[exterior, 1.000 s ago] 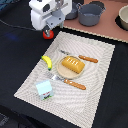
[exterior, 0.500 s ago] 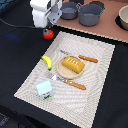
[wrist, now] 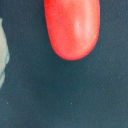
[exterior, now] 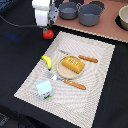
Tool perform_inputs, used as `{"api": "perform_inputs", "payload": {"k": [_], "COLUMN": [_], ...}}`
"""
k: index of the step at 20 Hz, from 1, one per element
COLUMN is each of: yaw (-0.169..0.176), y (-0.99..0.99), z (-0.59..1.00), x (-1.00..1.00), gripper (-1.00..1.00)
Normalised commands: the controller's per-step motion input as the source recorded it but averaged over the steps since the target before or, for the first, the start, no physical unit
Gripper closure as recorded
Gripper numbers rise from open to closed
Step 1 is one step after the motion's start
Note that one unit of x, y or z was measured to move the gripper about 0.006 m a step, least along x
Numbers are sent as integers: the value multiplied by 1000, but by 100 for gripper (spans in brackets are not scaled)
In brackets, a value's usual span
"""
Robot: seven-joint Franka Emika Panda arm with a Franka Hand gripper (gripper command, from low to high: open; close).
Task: Interact with the objects in diverse but meaningful ways.
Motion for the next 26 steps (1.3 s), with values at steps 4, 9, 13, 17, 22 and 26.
{"api": "perform_inputs", "payload": {"k": [4, 9, 13, 17, 22, 26], "yaw": [52, 49, 49, 48, 47, 46], "y": [-161, -84, -21, 0, 0, 0], "z": [-74, -273, -333, -368, -316, -246], "x": [50, 0, 0, -11, -38, -54], "gripper": [-100, -100, -100, -100, -100, 100]}}
